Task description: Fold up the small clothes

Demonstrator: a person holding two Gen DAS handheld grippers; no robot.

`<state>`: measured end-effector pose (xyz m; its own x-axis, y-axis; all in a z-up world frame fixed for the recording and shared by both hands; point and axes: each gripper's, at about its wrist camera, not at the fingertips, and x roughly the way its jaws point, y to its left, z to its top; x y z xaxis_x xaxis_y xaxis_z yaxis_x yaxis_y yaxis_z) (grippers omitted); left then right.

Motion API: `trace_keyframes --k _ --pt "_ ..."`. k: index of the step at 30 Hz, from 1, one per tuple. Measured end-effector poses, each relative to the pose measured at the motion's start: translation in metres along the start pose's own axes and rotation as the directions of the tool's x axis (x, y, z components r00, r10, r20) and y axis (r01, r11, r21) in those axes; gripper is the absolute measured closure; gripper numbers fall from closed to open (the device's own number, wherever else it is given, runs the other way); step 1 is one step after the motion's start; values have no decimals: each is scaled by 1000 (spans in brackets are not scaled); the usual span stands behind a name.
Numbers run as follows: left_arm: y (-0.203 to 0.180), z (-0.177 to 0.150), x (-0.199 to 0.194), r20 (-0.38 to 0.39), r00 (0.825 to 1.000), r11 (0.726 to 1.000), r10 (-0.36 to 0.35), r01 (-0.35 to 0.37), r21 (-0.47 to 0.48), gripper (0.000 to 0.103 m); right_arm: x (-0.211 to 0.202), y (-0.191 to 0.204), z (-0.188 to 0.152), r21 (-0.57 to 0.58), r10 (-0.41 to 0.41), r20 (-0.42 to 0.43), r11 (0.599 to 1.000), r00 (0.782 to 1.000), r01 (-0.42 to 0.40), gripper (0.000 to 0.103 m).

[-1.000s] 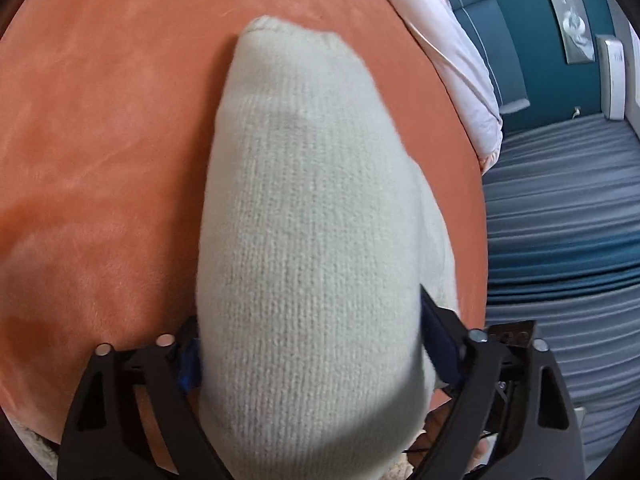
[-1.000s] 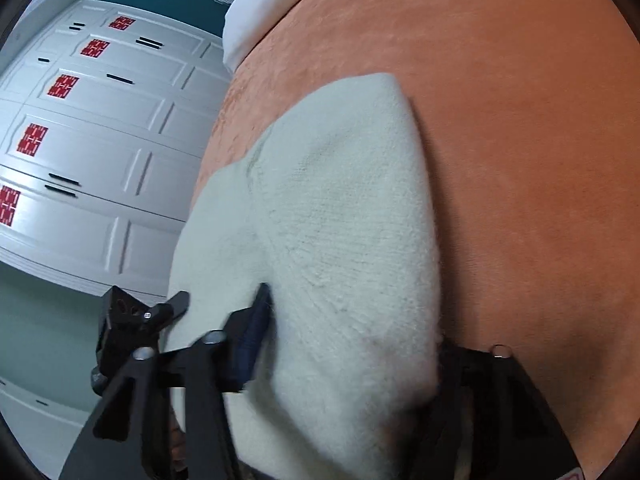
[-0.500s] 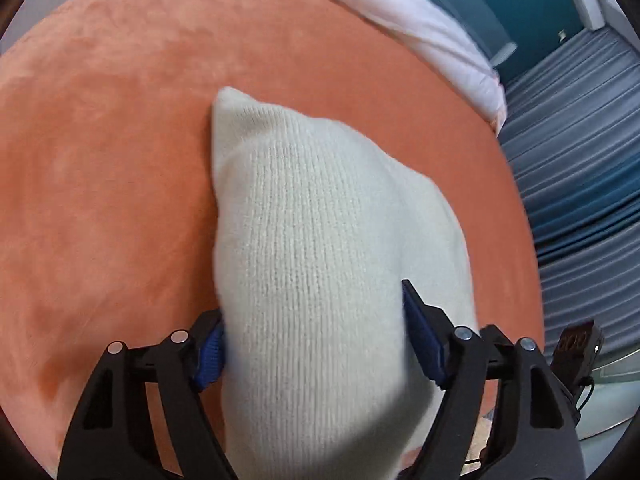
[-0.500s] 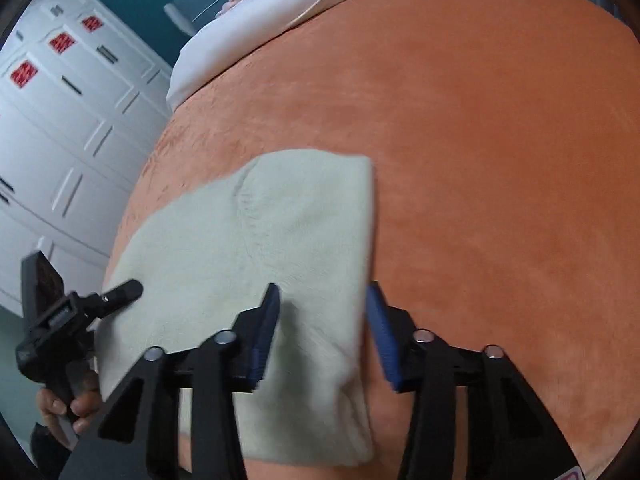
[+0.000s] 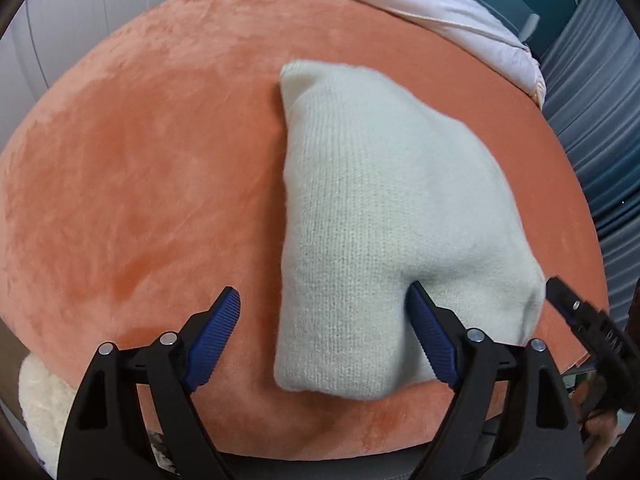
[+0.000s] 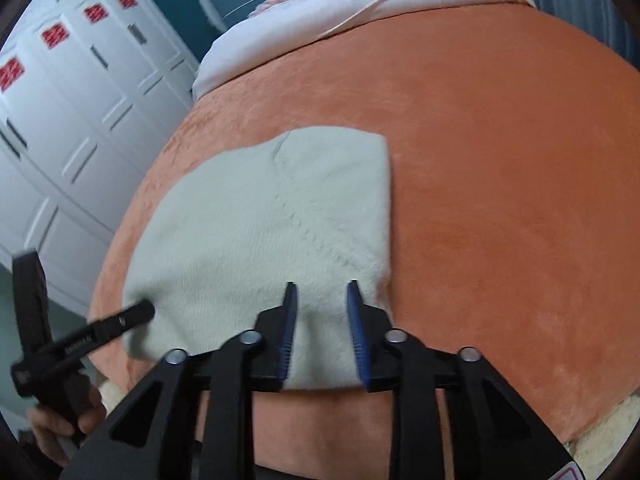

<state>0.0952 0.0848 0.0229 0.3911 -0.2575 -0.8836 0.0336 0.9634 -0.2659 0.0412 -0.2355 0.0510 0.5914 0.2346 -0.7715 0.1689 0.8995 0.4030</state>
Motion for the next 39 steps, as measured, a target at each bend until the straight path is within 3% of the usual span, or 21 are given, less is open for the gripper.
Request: trace_keyframes --k 3,6,10,13,15,17,19,20,23,26,30,35,39 --pt "8 -10 13 -18 998 998 68 -68 -16 21 7 -6 11 -12 -11 -24 1000 1000 11 64" --pt "17 -15 17 -9 998 996 59 -59 -61 16 8 18 11 -95 3 -9 995 1000 -3 61" --pt "10 -14 3 19 998 998 58 -58 -27 16 26 42 -9 -266 -190 -21 948 982 178 63" --pt "0 -16 -25 83 993 996 84 -86 25 18 -18 50 -16 -269 -154 95 947 983 175 67" --pt "-6 -19 -35 111 990 994 85 -93 62 18 -34 56 -23 -284 -147 129 942 981 179 67" --pt "-11 -25 -33 106 989 990 99 -108 90 18 -21 53 -39 -326 -174 56 928 983 183 67" --pt "-14 -31 -33 94 990 990 107 -115 87 19 14 41 -52 -344 -260 -47 911 964 229 73" --pt "-15 -34 -39 101 990 991 96 -104 82 19 15 35 -57 -312 -251 -70 925 965 218 74" --pt "-25 -48 -55 133 988 991 82 -95 96 17 -19 31 -58 -192 -163 -31 969 986 154 73" --pt "-36 -62 -61 170 982 987 86 -108 121 13 -50 31 -72 -169 -149 22 974 989 150 67" --pt "-48 -78 -62 187 979 982 85 -113 150 10 -67 29 -95 -137 -223 89 963 971 234 43" --pt "-55 -102 -63 246 963 975 106 -150 164 8 -69 12 -119 -96 -263 98 958 960 272 36" --pt "-58 -119 -53 241 961 965 135 -183 187 8 -63 15 -130 -101 -282 113 951 953 293 31"
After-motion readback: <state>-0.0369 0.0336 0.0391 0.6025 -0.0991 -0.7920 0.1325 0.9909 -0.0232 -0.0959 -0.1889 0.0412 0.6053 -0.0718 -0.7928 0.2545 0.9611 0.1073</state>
